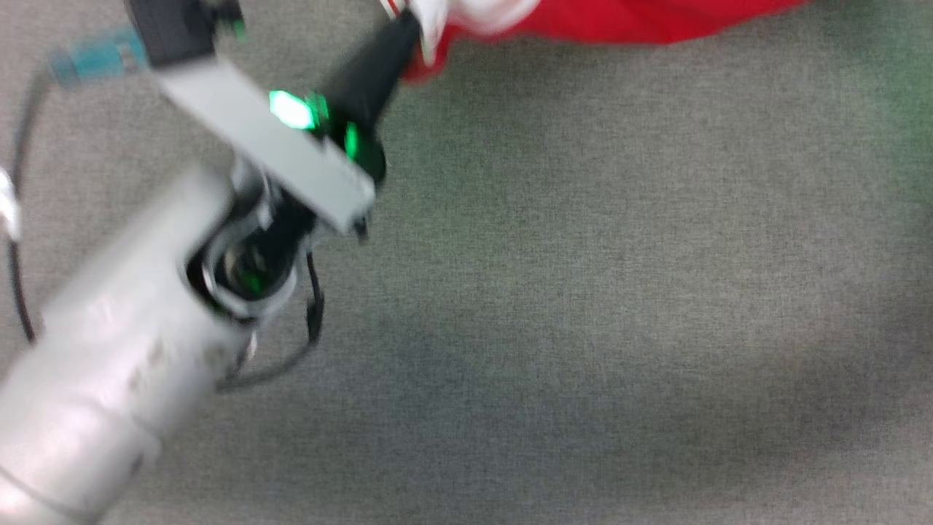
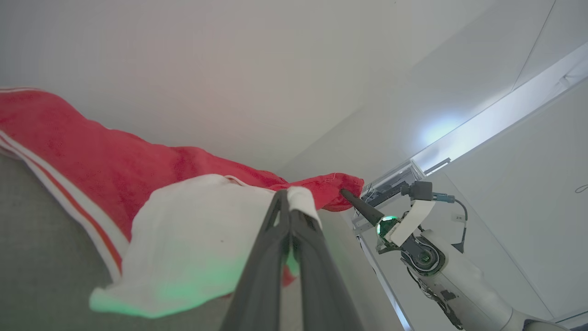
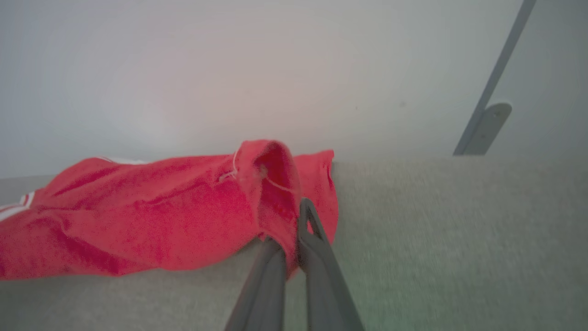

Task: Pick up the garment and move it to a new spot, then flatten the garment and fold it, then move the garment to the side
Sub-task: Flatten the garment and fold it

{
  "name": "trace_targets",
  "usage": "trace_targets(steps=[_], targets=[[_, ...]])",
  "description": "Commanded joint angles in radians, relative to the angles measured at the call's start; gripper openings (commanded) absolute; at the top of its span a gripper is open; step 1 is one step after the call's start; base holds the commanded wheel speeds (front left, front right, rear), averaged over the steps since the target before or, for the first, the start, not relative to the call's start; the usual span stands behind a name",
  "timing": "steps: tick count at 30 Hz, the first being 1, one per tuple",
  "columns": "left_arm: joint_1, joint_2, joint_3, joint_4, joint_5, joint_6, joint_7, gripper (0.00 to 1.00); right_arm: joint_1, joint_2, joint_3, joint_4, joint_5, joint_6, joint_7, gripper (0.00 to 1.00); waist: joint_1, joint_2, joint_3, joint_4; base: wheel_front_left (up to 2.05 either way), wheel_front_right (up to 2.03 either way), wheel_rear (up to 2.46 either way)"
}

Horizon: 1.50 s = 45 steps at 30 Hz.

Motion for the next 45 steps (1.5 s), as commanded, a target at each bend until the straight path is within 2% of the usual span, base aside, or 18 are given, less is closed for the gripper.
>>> trace_targets(steps=[1,10,17,22,29,34,39,45], targets=[[0.052,0.012,-0.006,-0.03,0.001,-0.002,-0.016,0.0,0.067,-0.032,0.011,-0.04,0.035,-0.002,0.009,0.0,0.0,0.0,-0.013,0.005,0.0,0.0,0.0],[0.337,0.095,-0.035,-0.209,0.065,-0.002,-0.106,0.0,0.463,-0.185,0.003,-0.311,0.22,-0.002,0.044,0.0,0.0,0.0,-0.083,0.008,0.0,0.0,0.0],[0.52,0.154,-0.05,-0.314,0.133,-0.002,-0.121,0.0,0.728,-0.292,-0.037,-0.475,0.247,-0.002,0.029,0.0,0.0,0.0,-0.136,0.015,0.0,0.0,0.0],[0.657,0.176,-0.001,-0.369,0.191,-0.002,-0.12,0.0,0.907,-0.34,-0.097,-0.577,0.266,-0.002,0.02,0.0,0.0,0.0,-0.17,0.022,0.0,0.0,0.0],[0.828,0.209,0.033,-0.467,0.251,-0.002,-0.12,0.0,1.14,-0.367,-0.217,-0.711,0.277,-0.002,0.023,0.0,0.0,0.0,-0.19,0.019,0.0,0.0,0.0],[0.881,0.23,0.04,-0.508,0.261,-0.002,-0.121,0.0,1.25,-0.357,-0.308,-0.801,0.247,-0.002,0.048,0.0,0.0,0.0,-0.193,0.011,0.0,0.0,0.0],[0.824,0.236,0.035,-0.522,0.28,-0.002,-0.105,0.0,1.258,-0.319,-0.375,-0.869,0.198,-0.002,0.1,0.0,0.0,0.0,-0.197,0.011,0.0,0.0,0.0],[0.688,0.214,0.042,-0.508,0.268,-0.002,-0.073,0.0,1.196,-0.28,-0.41,-0.895,0.153,-0.002,0.175,0.0,0.0,0.0,-0.205,0.019,0.0,0.0,0.0]])
